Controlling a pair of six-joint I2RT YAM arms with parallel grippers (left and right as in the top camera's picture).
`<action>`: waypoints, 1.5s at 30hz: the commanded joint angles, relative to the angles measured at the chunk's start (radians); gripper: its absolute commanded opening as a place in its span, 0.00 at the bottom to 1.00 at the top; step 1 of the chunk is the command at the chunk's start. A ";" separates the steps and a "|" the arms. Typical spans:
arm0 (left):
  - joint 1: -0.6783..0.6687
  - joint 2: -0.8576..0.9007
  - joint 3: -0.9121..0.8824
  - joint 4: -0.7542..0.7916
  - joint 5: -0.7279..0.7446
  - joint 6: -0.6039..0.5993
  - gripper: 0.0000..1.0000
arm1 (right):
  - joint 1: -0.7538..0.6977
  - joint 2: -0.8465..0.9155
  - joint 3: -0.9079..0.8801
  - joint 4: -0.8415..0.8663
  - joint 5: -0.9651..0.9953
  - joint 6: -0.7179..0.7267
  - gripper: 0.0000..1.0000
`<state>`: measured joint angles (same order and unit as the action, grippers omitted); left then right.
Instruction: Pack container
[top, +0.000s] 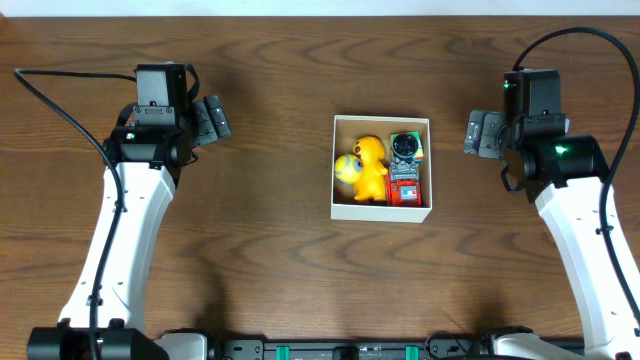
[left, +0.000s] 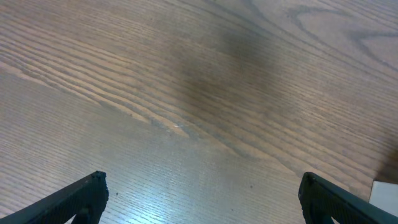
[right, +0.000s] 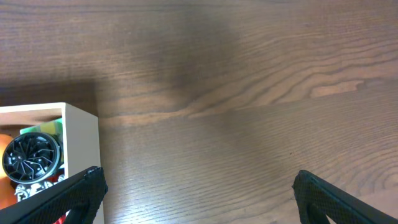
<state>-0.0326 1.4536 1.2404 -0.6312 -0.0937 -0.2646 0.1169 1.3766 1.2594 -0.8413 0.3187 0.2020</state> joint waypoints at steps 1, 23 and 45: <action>0.003 -0.011 0.007 -0.005 -0.016 0.001 0.98 | -0.007 -0.013 0.010 0.000 0.014 0.011 0.99; 0.003 -0.011 0.007 -0.005 -0.016 0.001 0.98 | 0.008 -0.137 0.010 0.019 0.011 0.011 0.99; 0.003 -0.011 0.007 -0.005 -0.016 0.001 0.98 | 0.010 -0.939 -0.023 -0.129 -0.117 0.031 0.99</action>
<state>-0.0326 1.4532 1.2404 -0.6323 -0.0937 -0.2646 0.1452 0.5011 1.2549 -0.9543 0.2127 0.2089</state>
